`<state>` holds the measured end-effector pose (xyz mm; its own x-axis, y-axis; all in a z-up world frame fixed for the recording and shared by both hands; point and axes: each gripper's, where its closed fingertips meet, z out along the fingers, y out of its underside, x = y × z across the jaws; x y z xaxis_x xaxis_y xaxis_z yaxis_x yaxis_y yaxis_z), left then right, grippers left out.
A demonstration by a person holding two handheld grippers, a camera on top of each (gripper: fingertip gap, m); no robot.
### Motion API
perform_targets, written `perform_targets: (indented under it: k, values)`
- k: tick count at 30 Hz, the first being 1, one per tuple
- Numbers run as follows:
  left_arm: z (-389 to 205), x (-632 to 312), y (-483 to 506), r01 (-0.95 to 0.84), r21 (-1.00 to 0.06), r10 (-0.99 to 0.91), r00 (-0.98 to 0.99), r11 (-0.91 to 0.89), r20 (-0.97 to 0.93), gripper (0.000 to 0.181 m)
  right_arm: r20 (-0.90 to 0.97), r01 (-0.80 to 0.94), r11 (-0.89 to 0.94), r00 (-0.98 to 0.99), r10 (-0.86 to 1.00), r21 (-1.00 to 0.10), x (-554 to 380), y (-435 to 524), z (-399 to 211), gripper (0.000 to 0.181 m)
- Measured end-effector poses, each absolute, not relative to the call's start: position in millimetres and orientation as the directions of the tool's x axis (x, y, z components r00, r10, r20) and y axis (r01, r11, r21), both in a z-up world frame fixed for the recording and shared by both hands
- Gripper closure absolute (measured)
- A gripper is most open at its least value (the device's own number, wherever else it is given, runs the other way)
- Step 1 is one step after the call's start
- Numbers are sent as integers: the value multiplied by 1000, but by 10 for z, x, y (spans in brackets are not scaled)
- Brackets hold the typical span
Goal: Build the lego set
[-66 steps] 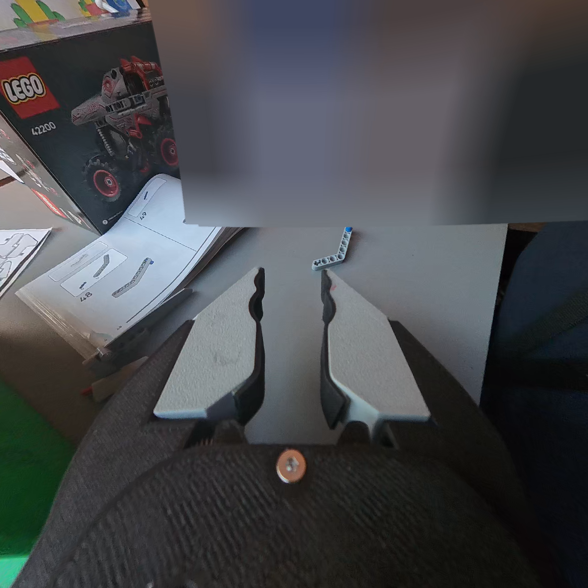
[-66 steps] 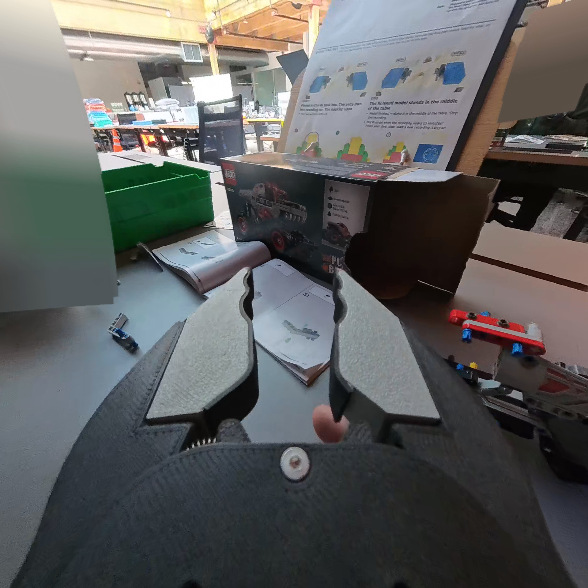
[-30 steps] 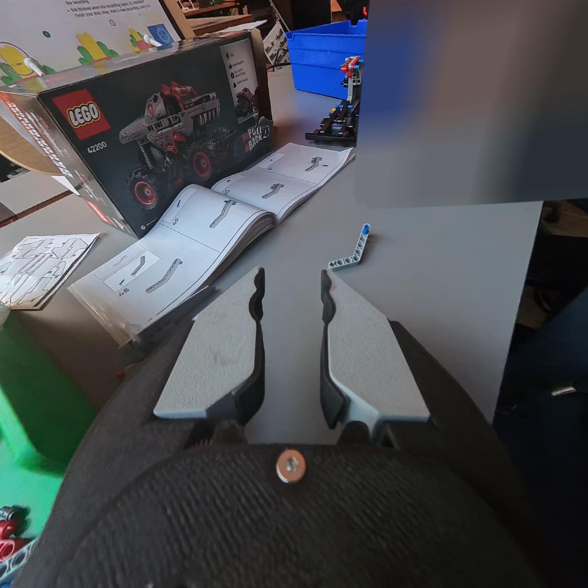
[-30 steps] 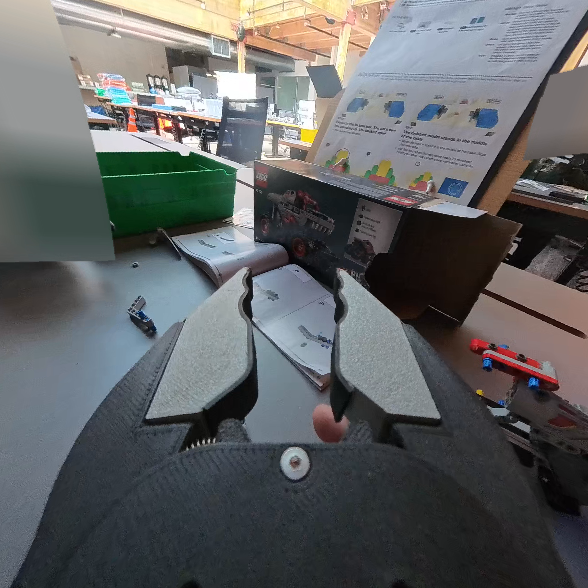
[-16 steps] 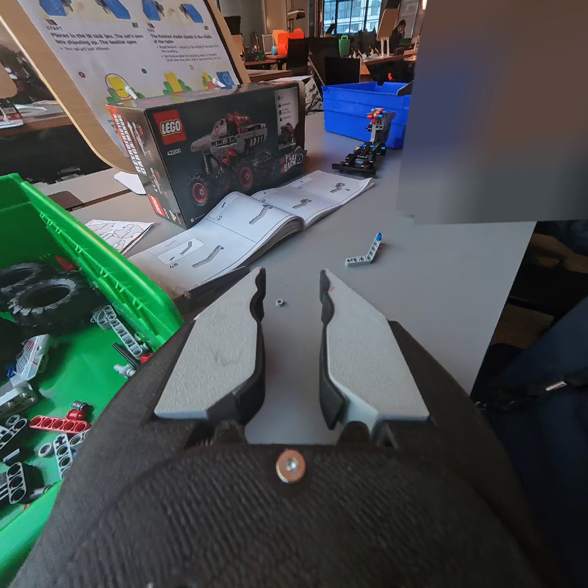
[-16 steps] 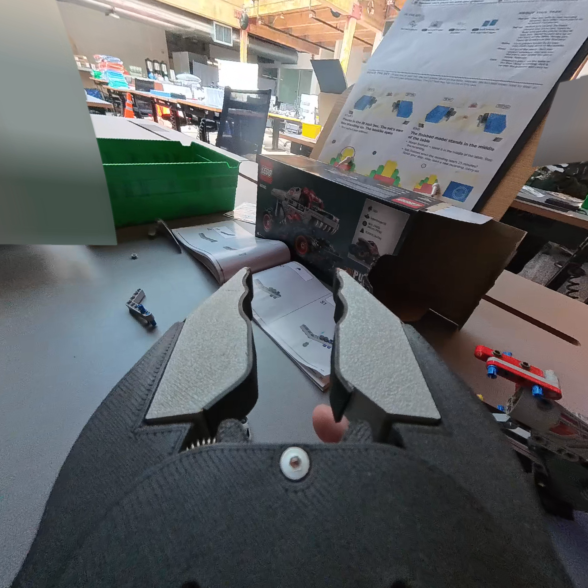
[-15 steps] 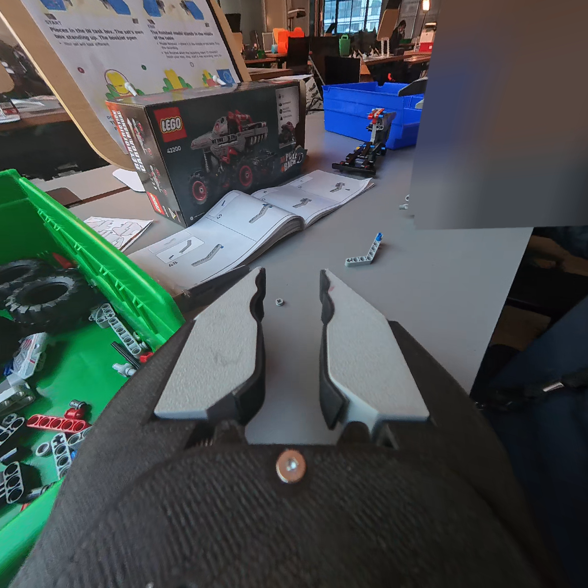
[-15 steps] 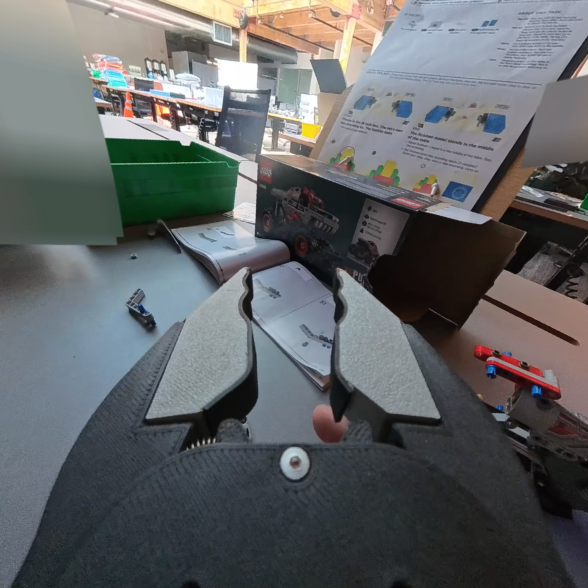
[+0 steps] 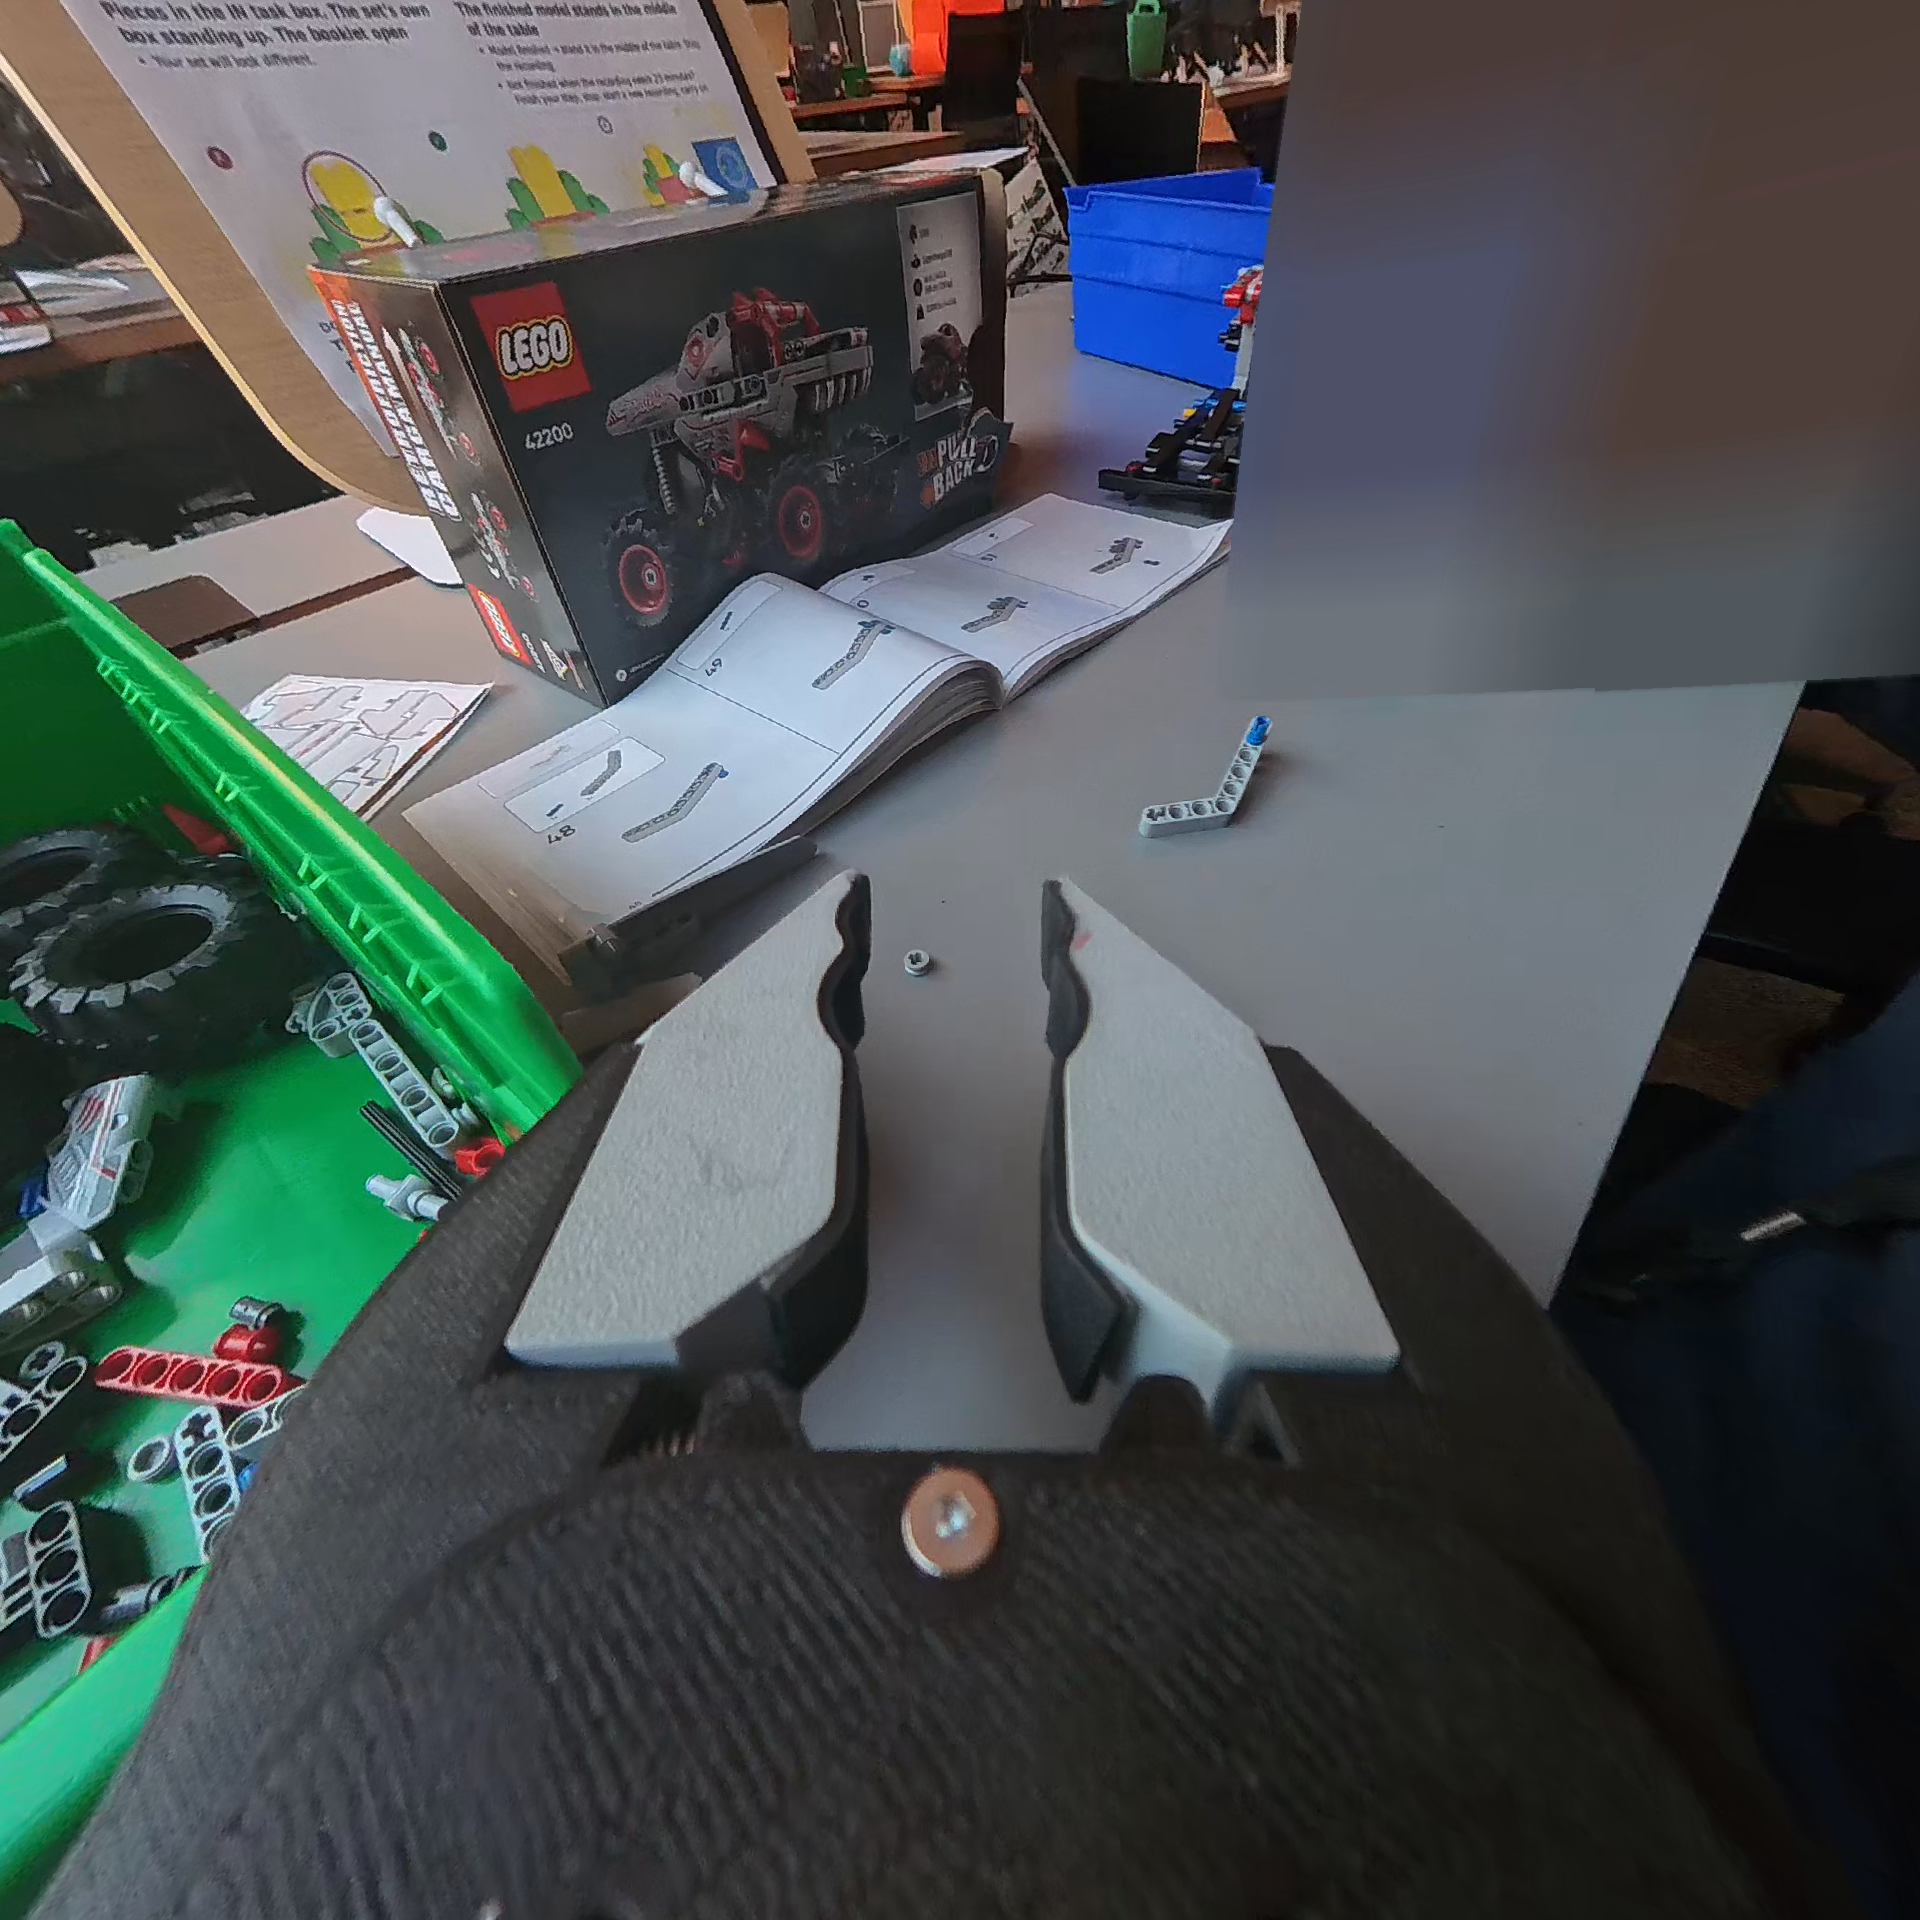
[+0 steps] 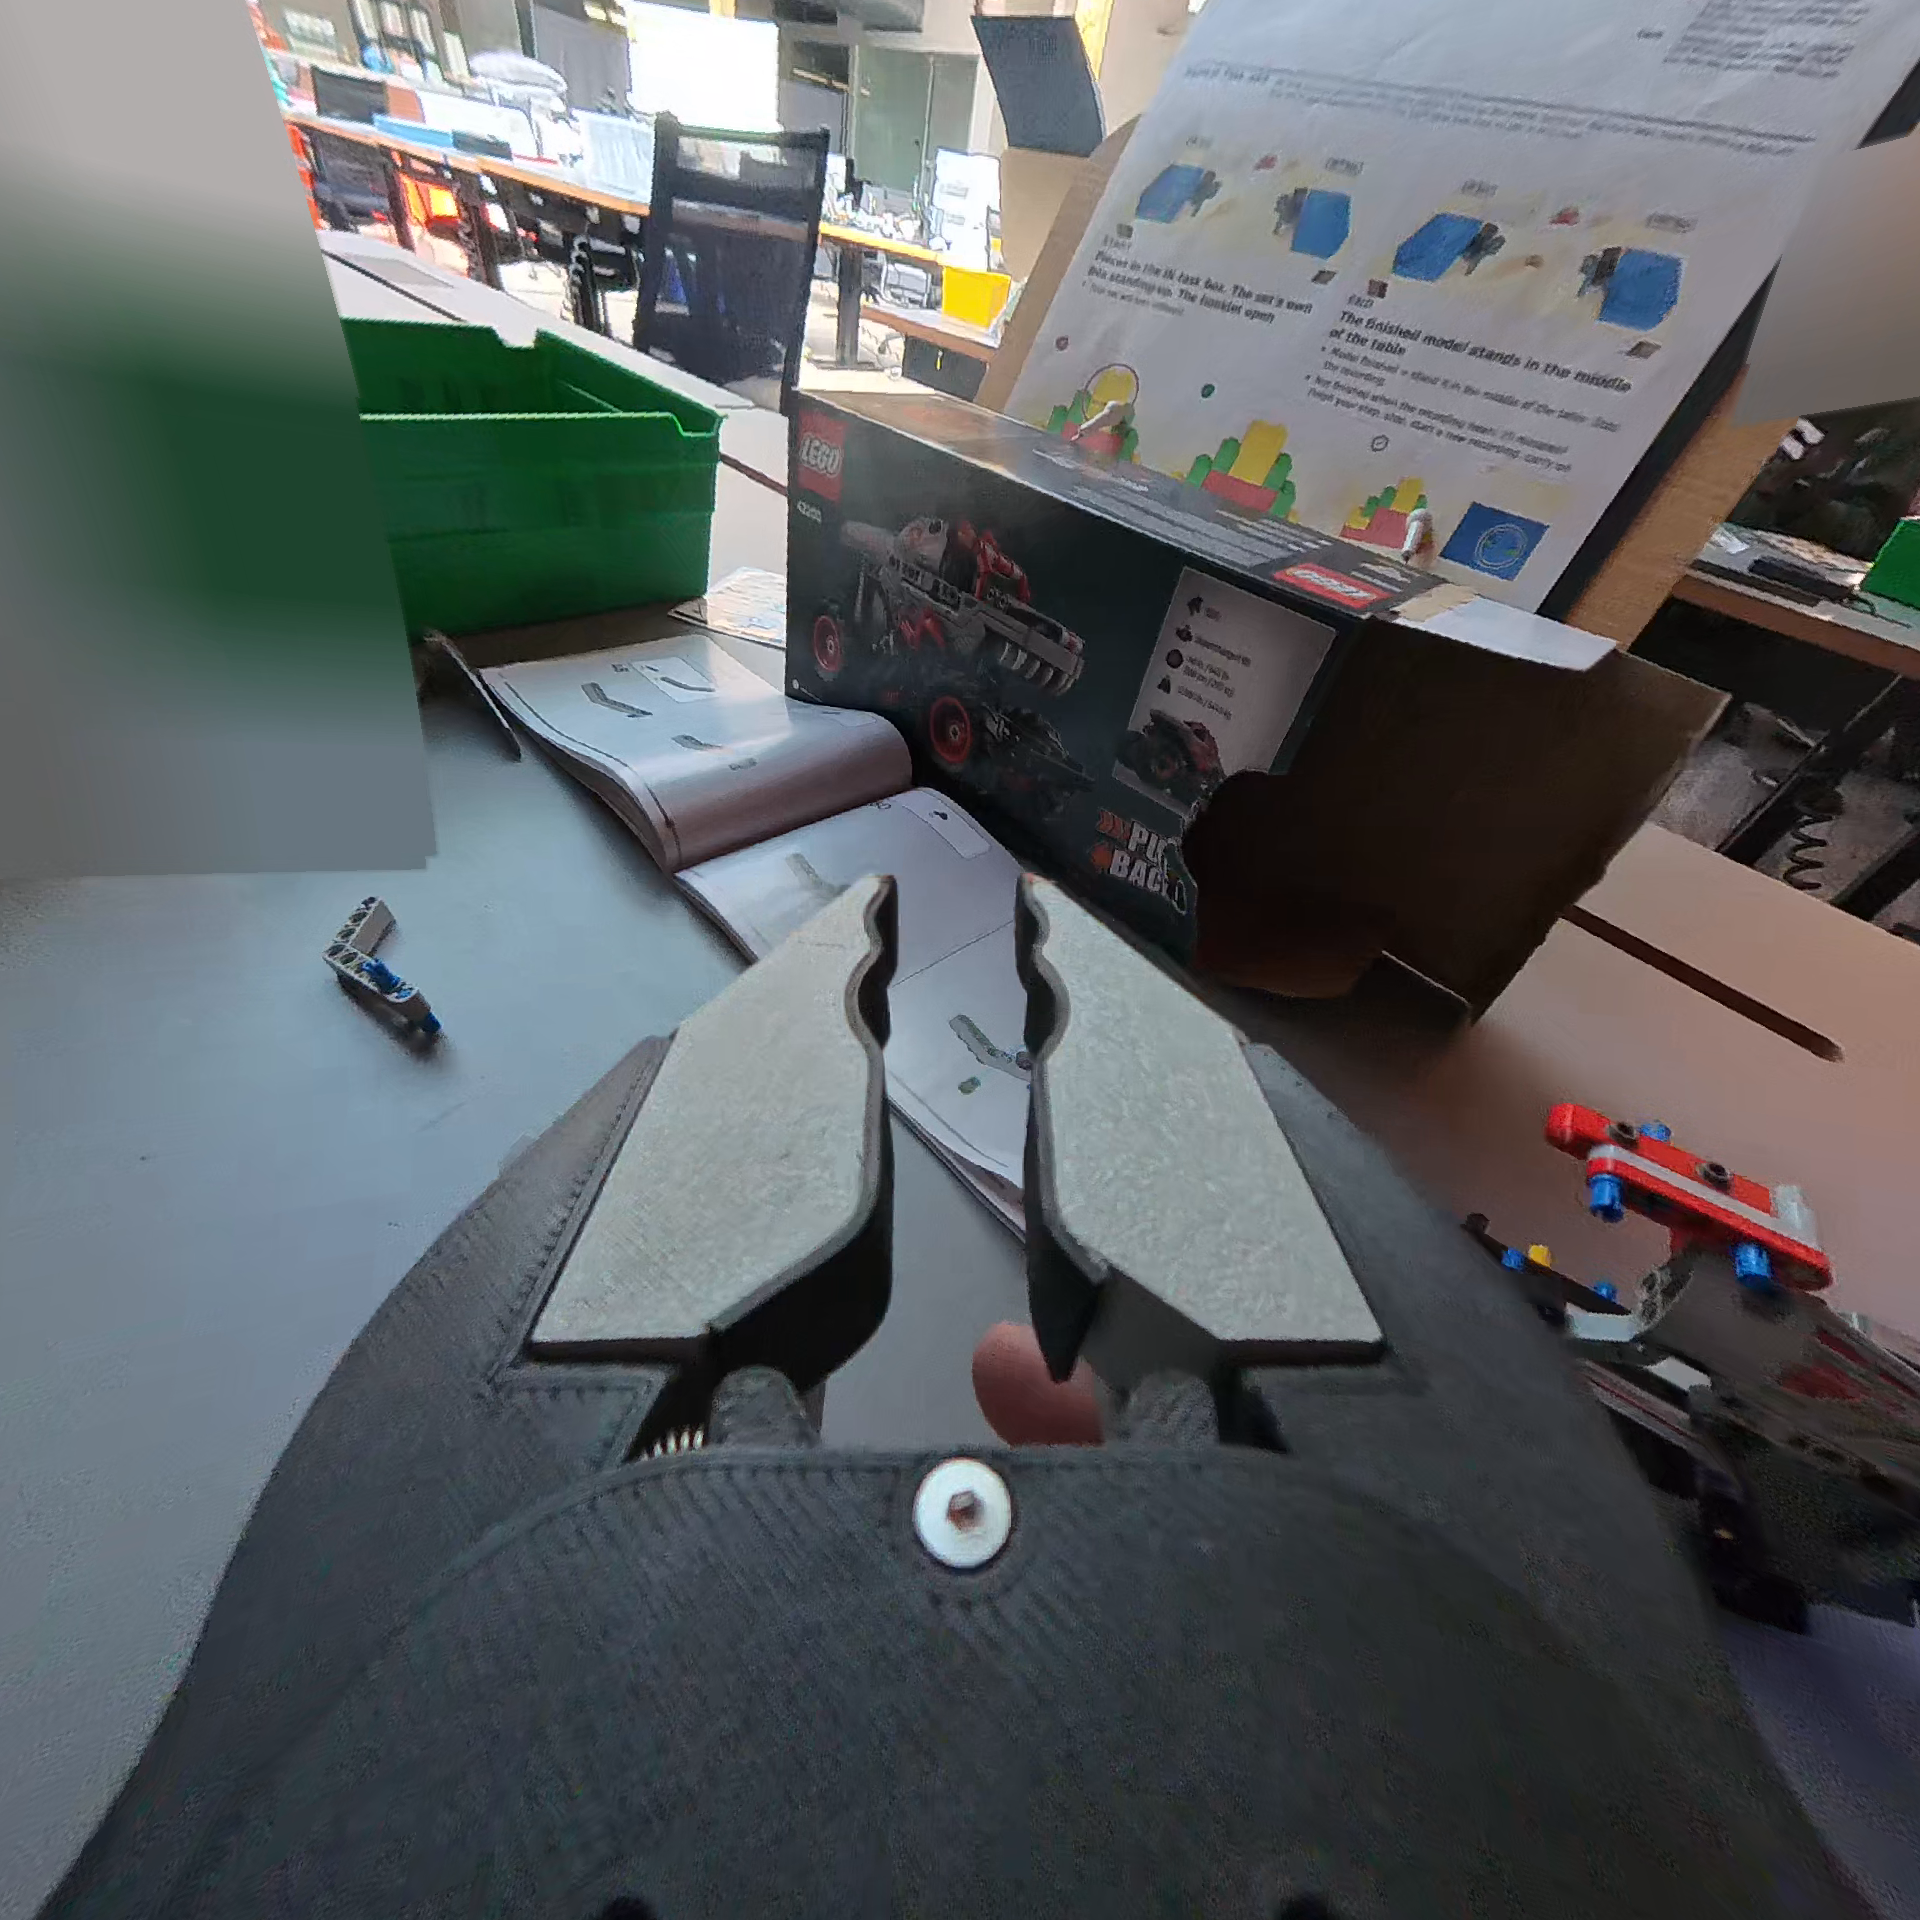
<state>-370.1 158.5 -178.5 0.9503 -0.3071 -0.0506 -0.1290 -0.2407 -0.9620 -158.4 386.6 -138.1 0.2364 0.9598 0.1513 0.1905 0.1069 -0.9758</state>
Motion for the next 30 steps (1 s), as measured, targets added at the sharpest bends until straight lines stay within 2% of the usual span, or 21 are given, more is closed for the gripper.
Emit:
perform_targets:
  k: [7,15,30]
  values:
    - [-1782,-3725,1594,-134,-962,-290,955,-237,-61,153,150,270,84,232,961,-959,-1651,3877,-1557,163]
    - [-1772,-3756,1601,-130,-964,-274,960,-231,-63,154,91,257,25,249,964,-966,-1620,3917,-1566,162]
    - [-1769,-3807,1619,-118,-965,-251,966,-235,-57,155,163,341,70,251,954,-937,-1654,3926,-1703,161]
